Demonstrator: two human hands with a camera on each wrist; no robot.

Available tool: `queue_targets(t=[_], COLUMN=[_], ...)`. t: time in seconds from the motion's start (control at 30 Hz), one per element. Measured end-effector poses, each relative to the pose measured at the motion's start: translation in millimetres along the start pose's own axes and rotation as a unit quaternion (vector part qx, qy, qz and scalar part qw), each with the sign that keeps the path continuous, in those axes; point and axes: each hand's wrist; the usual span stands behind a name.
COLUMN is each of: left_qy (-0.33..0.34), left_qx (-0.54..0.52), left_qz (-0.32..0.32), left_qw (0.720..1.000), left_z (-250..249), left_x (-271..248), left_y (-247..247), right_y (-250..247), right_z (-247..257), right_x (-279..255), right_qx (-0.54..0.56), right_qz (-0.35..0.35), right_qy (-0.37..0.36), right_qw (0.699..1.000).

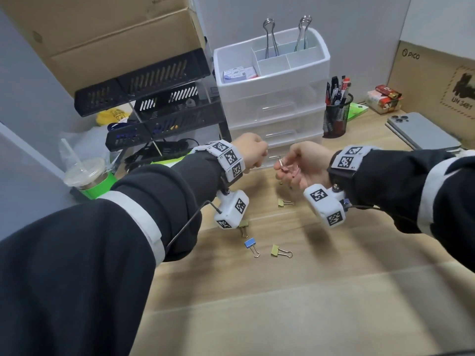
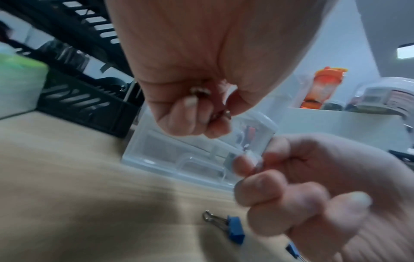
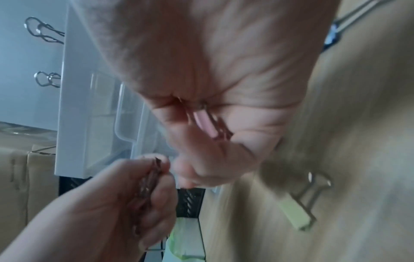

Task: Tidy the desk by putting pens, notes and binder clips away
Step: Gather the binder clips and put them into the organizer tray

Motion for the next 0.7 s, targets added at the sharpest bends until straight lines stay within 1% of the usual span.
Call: queue_targets(t=[0.13,0.2,0.27,0.3,0.37,0.47,0.6,0.7], left_qy=[0.093,0.113,0.124,0.132,0.146,0.144,0.148,0.154], left_qx=[0.085,0.091,0.077,0.079,0.084,0.023,-0.058,-0.089], left_qz=[-0.012,-0.004,0.006,0.001,-0.018,-0.018,-0.018,-0.029], left_qw=[0.992,0.989,0.989,0.988,0.986,0.989,0.987,0.984], left_z=[-11.3,-17.3,-22.1,-24.0,-27.5,-33.6,-41.3,-46.5], left_x=[-10.8,-15.3,-20.0,-21.2,-22.3,-26.4,-32.7,-34.1], left_y=[0.0,2.7,4.8,4.8,4.4,1.6,-6.5,-15.1], right_y=[9.8,17.1,22.0,23.8,26.5,26.6,20.9,18.5], right_z=[-14.2,-18.0,-19.6,-20.0,-20.6,-19.4,-13.4,-7.0], right_x=[3.3,0.8,-1.0,-2.0,-4.8,-5.5,-6.0,-13.1], right_qx=[0.063,0.091,0.128,0.147,0.174,0.191,0.193,0.21], right_qz=[-0.025,-0.03,-0.007,0.0,-0.011,-0.028,-0.006,-0.006], right_qy=[0.0,-0.016,-0.026,-0.032,-0.047,-0.071,-0.052,-0.058], right_qw=[0.998,0.995,0.991,0.989,0.983,0.979,0.98,0.976])
Point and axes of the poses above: each hand's wrist, its own x-axis towards the middle knuckle, its own y-axis out of the palm, z = x × y, and after that the axes turned 2 degrees about -y, right-handed
